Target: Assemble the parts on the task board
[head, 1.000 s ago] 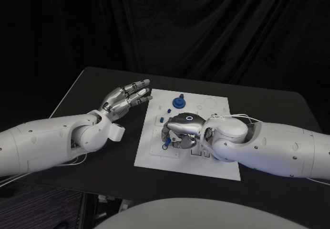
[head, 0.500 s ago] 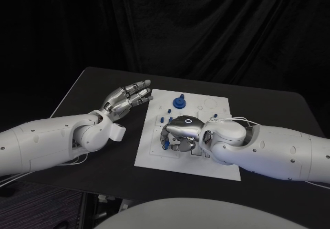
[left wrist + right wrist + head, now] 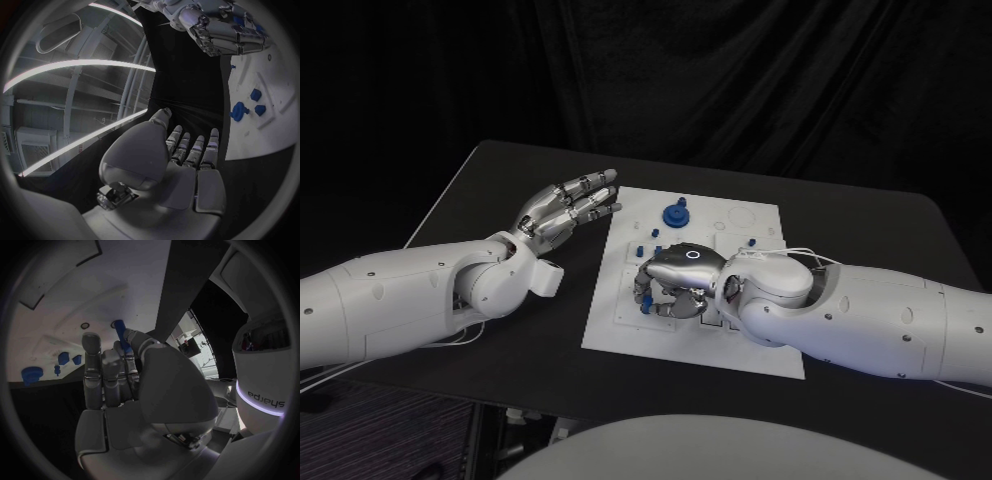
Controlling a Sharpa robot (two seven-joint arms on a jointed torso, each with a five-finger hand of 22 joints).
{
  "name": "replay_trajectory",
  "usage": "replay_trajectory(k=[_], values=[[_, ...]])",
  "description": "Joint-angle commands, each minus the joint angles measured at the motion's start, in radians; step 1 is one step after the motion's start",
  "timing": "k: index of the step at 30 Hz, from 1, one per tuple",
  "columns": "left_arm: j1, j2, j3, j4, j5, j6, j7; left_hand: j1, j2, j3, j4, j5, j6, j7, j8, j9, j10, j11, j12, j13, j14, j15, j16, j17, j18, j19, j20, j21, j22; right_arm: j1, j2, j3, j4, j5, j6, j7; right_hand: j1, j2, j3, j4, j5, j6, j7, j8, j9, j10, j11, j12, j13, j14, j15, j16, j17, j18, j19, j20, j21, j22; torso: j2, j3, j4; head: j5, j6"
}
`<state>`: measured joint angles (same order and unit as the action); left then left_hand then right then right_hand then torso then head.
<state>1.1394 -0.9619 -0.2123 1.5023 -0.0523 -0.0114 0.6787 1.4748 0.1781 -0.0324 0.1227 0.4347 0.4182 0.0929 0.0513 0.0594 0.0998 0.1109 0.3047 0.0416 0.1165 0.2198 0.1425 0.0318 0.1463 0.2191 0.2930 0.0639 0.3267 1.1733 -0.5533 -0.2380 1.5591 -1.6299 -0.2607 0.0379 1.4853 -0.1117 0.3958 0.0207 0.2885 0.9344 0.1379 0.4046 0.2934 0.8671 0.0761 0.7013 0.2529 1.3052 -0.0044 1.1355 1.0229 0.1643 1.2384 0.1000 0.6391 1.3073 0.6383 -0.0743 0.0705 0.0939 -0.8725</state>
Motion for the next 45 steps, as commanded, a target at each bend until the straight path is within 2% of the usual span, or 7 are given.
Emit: replay_trajectory(k=[1,11,17,26,33,45], values=[[-0.002,0.003,0.001,-0.001,0.006,0.018,0.098,-0.008,0.006,0.007,-0.001,0.002,0.0,0.01,0.0,0.0,-0.002,-0.004,-0.004,0.0,0.002,0.005,0.004,0.001,-0.013,0.005,0.0,0.002,0.0,-0.009,0.003,-0.005,-0.005,-0.01,0.001,0.001,0.004,0.01,-0.005,-0.001,-0.008,0.003,0.0,0.003,0.001,0.013,-0.004,0.001,-0.001,0.005,0.001,0.002,0.0,-0.001,0.006,0.0,-0.003,0.047,0.0,0.0001,0.0007,0.001,0.0],[-0.004,0.006,0.001,-0.003,0.006,0.024,0.093,-0.012,0.006,0.012,-0.001,0.001,0.013,0.019,0.003,0.002,-0.004,-0.008,-0.004,0.0,0.001,0.005,0.005,0.001,-0.015,0.007,0.0,0.002,-0.001,-0.01,0.01,-0.005,-0.01,-0.01,0.0,-0.003,0.005,0.011,-0.005,-0.006,-0.021,-0.006,0.002,-0.003,0.005,0.003,-0.001,-0.01,-0.003,0.003,0.002,-0.004,-0.007,-0.001,0.004,-0.001,-0.015,0.044,0.001,-0.0002,0.0005,0.0,0.0],[-0.005,0.007,0.001,-0.005,0.006,0.024,0.094,-0.012,0.007,0.012,-0.001,0.001,0.013,0.02,0.003,0.002,-0.006,-0.009,-0.007,-0.001,0.001,0.005,0.005,0.001,-0.015,0.008,0.0,0.002,-0.001,-0.01,0.012,-0.005,-0.014,-0.01,-0.007,-0.002,0.007,0.012,-0.004,-0.011,-0.023,-0.007,0.004,-0.005,0.008,-0.007,0.003,-0.017,-0.005,0.0,0.004,-0.007,-0.01,0.0,0.002,0.0,-0.021,0.043,0.0,-0.0004,0.0012,-0.005,0.0],[-0.006,0.008,0.001,-0.008,0.006,0.026,0.089,-0.012,0.007,0.013,-0.001,0.002,0.012,0.02,0.003,0.002,-0.006,-0.009,-0.008,-0.001,0.001,0.005,0.005,0.001,-0.015,0.008,0.0,0.002,-0.001,-0.01,0.011,-0.005,-0.016,-0.01,-0.011,-0.005,0.011,0.014,-0.002,-0.014,-0.023,-0.006,0.004,-0.004,0.01,-0.01,0.004,-0.019,-0.005,-0.001,0.005,-0.009,-0.012,0.0,0.0,0.0,-0.025,0.042,0.0,-0.0004,0.0005,-0.003,0.0],[-0.007,0.009,0.001,-0.009,0.006,0.028,0.084,-0.012,0.008,0.014,0.0,0.001,0.012,0.021,0.003,0.002,-0.007,-0.009,-0.008,-0.001,0.0,0.006,0.005,0.001,-0.016,0.008,0.0,0.002,-0.002,-0.01,0.007,-0.005,-0.014,-0.007,-0.008,-0.007,0.01,0.016,-0.005,-0.018,-0.024,0.007,0.004,0.006,0.021,-0.011,0.004,-0.021,-0.003,-0.002,0.006,-0.01,-0.013,0.0,0.0,0.001,-0.026,0.043,0.001,0.0001,0.001,-0.007,0.0],[-0.008,0.008,0.001,-0.01,0.006,0.028,0.076,-0.014,0.009,0.016,0.0,-0.001,0.009,0.021,0.002,0.001,-0.009,-0.008,-0.009,-0.001,-0.001,0.006,0.005,0.001,-0.017,0.009,0.0,0.002,-0.002,-0.01,-0.002,-0.005,-0.011,0.002,0.001,-0.013,0.008,0.017,-0.007,-0.019,-0.024,0.012,0.004,0.011,0.029,-0.011,0.004,-0.021,-0.002,-0.002,0.006,-0.01,-0.013,0.0,0.0,0.001,-0.026,0.043,0.0,-0.0001,0.0,-0.004,0.0]])
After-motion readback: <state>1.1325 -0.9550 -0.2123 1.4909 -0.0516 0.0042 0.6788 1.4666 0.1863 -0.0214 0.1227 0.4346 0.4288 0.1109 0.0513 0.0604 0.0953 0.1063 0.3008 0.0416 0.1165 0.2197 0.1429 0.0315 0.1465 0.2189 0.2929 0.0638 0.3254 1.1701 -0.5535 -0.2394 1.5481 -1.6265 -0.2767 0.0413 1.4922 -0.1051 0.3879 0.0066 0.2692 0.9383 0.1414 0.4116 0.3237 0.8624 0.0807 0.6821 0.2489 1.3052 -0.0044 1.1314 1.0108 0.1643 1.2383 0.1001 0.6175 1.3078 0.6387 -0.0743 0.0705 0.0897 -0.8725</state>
